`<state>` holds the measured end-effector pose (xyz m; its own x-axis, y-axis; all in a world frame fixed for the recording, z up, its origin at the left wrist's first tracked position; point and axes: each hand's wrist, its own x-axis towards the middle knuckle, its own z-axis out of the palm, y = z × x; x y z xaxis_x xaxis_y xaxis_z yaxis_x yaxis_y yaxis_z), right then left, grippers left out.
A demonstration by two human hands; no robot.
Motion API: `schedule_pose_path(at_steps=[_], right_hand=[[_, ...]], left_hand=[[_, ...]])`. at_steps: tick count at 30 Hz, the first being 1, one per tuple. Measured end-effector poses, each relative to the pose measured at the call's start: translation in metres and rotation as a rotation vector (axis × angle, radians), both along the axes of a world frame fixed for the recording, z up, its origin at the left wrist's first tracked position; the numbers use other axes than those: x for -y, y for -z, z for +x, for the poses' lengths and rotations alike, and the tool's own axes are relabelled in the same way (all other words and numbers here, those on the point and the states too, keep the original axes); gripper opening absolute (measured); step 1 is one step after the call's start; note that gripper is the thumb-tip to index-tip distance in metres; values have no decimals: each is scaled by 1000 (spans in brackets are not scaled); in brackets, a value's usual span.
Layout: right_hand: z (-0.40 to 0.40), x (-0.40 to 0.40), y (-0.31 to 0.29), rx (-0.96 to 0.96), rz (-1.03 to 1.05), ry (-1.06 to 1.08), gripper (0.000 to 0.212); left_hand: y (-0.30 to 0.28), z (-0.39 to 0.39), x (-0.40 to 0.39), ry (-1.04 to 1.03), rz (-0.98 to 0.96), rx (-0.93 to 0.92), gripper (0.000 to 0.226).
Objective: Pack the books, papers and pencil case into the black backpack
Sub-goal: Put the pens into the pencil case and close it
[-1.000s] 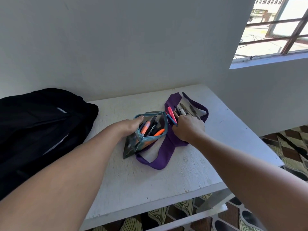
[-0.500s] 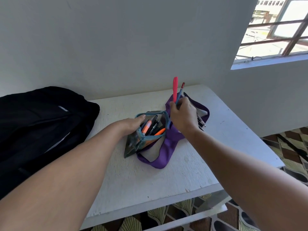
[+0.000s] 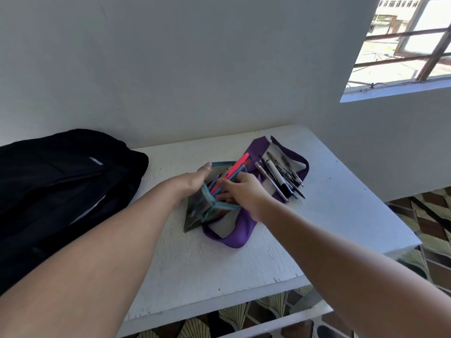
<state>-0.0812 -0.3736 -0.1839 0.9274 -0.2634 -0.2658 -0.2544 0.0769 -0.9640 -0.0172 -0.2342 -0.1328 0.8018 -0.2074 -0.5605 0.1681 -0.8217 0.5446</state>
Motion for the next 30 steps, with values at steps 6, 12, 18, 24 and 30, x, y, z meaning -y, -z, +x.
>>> schedule_pose_path(at_steps=[6, 12, 18, 24, 30], right_hand=[[0, -5, -4, -12, -253, -149, 21], [11, 1, -4, -48, -39, 110, 26], [12, -5, -3, -134, -227, -56, 18], [19, -9, -7, -56, -202, -18, 78], [30, -2, -10, -150, -428, -138, 71]], left_hand=[[2, 1, 1, -20, -30, -23, 89], [2, 2, -1, 10, -51, -47, 87], [1, 5, 2, -70, -175, 13, 79], [-3, 5, 6, -27, -237, 144, 63], [-2, 12, 17, 45, -159, 122, 62]])
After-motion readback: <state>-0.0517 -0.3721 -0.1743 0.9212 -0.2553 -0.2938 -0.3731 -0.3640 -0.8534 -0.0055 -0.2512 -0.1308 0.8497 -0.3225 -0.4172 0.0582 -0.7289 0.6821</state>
